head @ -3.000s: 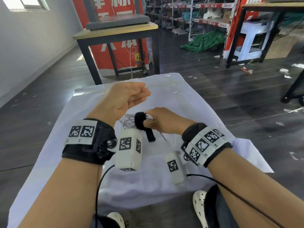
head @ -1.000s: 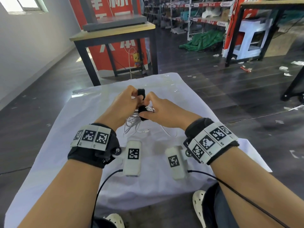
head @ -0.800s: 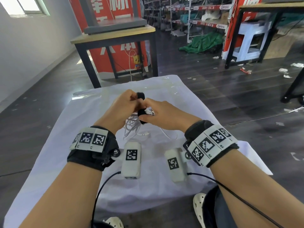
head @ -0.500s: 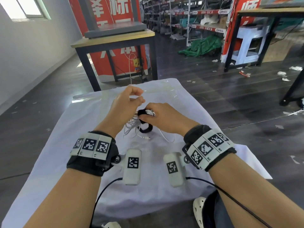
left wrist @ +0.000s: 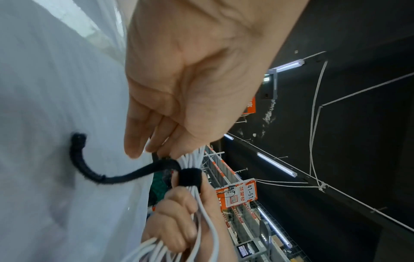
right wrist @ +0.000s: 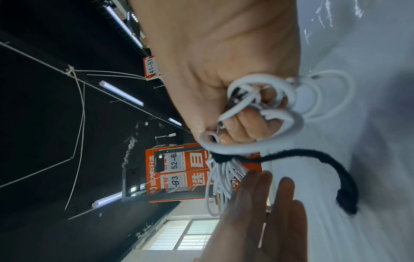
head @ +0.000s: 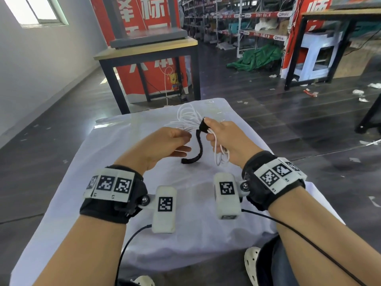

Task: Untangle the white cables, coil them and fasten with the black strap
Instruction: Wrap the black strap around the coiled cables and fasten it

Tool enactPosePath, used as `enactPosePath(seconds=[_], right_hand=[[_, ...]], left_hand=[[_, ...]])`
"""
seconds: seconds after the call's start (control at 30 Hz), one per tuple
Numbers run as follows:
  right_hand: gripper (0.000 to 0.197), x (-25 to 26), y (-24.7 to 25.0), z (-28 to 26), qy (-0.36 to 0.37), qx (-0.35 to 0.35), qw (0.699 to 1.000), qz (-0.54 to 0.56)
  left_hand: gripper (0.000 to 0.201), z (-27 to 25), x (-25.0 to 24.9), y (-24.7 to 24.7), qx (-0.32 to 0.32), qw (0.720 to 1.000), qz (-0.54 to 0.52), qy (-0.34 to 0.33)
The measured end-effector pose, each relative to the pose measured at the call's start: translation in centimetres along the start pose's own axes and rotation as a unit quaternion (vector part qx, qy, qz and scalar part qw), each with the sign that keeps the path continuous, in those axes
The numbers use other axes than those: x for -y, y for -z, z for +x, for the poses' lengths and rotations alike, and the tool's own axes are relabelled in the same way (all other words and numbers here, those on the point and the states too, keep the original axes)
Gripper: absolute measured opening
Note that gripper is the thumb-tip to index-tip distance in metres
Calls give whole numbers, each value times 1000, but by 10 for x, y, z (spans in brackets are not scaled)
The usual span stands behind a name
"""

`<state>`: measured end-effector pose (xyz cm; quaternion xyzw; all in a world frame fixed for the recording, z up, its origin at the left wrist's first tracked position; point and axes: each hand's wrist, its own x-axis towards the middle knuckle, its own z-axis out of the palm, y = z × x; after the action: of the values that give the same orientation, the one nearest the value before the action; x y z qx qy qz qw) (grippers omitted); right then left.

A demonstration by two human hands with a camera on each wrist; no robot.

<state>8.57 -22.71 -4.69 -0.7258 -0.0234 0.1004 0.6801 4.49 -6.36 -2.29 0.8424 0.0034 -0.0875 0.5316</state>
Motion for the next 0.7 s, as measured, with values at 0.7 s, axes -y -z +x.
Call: enactPosePath(seconds=[0.7], right_hand=[[32, 1, -2, -2, -24, -8, 992, 120]], left_hand=[[12, 3, 1, -7, -6, 996, 92, -16]])
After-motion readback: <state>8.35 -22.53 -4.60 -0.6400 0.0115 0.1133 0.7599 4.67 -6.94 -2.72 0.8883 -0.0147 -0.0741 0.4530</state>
